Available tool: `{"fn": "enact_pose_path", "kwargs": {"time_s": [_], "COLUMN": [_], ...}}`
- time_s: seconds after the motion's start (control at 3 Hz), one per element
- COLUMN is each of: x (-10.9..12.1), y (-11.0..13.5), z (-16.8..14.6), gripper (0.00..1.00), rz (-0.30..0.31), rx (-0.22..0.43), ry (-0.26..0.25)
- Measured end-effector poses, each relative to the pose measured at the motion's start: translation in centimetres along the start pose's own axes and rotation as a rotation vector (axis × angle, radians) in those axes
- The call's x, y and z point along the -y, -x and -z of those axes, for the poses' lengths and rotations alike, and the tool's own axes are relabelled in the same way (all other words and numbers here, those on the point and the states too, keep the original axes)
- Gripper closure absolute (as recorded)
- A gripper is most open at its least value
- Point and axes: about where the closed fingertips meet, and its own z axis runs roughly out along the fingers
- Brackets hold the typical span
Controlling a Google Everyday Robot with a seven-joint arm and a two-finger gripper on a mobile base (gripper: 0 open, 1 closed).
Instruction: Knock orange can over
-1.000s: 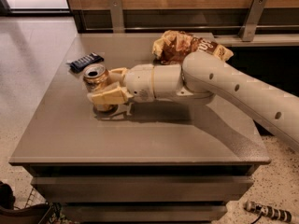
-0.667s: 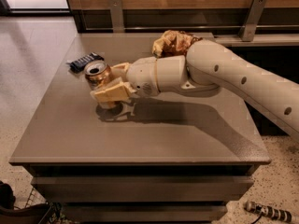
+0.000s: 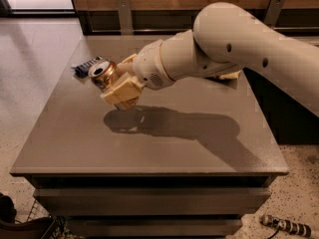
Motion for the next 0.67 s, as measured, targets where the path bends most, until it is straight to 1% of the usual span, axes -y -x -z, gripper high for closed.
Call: {"fn": "enact_pose_path", "kwargs": {"time_s": [0.33,0.67], "x": [-0.04,-0.09], "y": [-0.03,-0.58], "z": [0.78,0.95], "gripper": [1.0,1.0], "rz": [0.048,0.081], "rx": [-0.151,-0.282], "ry": [-0.026,-0.03]}}
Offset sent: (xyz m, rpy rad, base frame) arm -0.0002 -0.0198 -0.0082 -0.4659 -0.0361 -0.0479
